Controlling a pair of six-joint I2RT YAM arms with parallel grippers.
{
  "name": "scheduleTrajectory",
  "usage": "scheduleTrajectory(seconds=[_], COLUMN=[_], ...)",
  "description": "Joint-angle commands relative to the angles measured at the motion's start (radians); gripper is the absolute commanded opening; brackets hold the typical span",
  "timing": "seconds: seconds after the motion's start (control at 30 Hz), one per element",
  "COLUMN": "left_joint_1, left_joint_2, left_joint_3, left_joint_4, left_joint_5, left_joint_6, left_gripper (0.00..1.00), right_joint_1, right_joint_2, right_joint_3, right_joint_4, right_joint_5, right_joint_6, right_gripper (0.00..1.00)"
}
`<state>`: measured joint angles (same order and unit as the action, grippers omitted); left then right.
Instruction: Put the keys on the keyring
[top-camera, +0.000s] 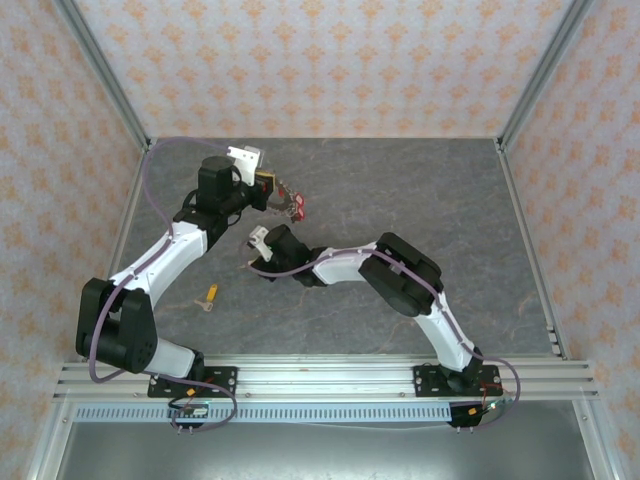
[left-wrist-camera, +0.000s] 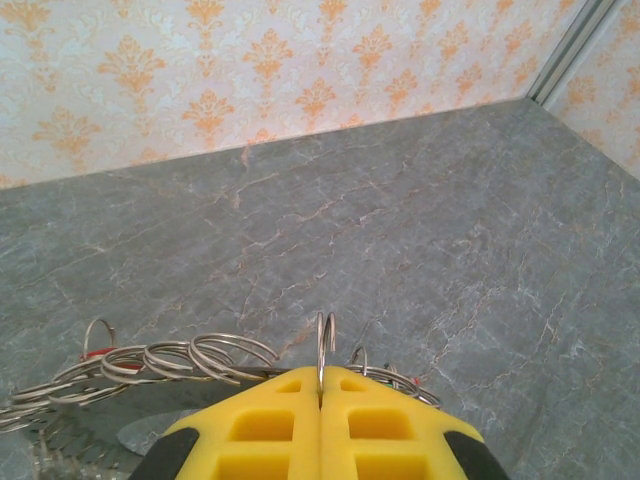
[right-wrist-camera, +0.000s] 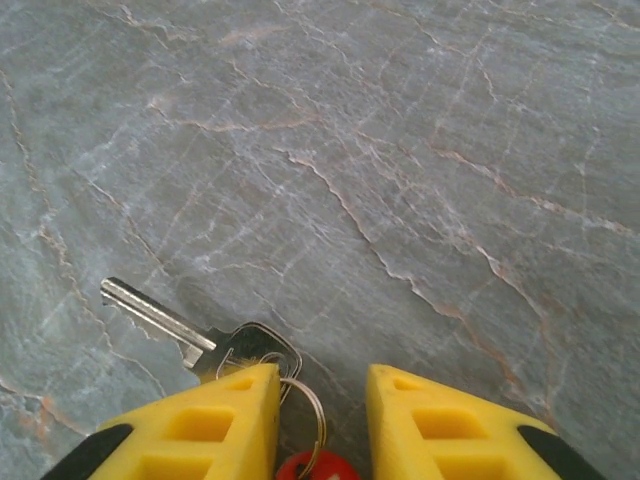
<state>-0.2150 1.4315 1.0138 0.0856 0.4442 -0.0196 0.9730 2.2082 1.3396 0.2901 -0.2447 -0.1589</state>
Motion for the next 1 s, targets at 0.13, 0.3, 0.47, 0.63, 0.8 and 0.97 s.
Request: scheduleTrajectory(seconds=[0.13,0.3,0.47,0.63,0.8,0.97], left_joint_1=[0.005,0.003,-0.016,-0.087,-0.192,-0.261], left_joint_2=[-0.044,-0.091,-0.140,-0.177,-0.206,-0.252], left_joint_3=[-0.011,-0.080,-0.148,-0.208,-0.234,-0.278], left_joint_4=[0.034,0.080,0.095,0.094,0.048,-0.004], left_joint_5=[0.040,0.074,0.101,0.111,0.127,0.134], left_joint_6=[-0.009,-0.019,0.002,0.044,0.101,0.123], left_gripper=[0.00,0.00,0.00,0.00,0.00,0.00], right_joint_1=[0.003,-0.006,-0.043,-0.155,-0.257,-0.440], right_joint_2=[-0.190,-0.402,-0.631,-0.771,-0.881,-1.019], right_joint_3=[-0.352,-0.664,-0.906,-0.941,-0.866,-0.836], right_joint_4=[0.032,0.079,0.028,-0.124,-0.329,-0.467], right_joint_5=[0.170,0.337,0.510,0.454,0.320,0.071], right_joint_6=[0.045,0.230,0.518,0.617,0.665,0.697], right_gripper=[0.23,0.22,0.23,0.23,0.30,0.39])
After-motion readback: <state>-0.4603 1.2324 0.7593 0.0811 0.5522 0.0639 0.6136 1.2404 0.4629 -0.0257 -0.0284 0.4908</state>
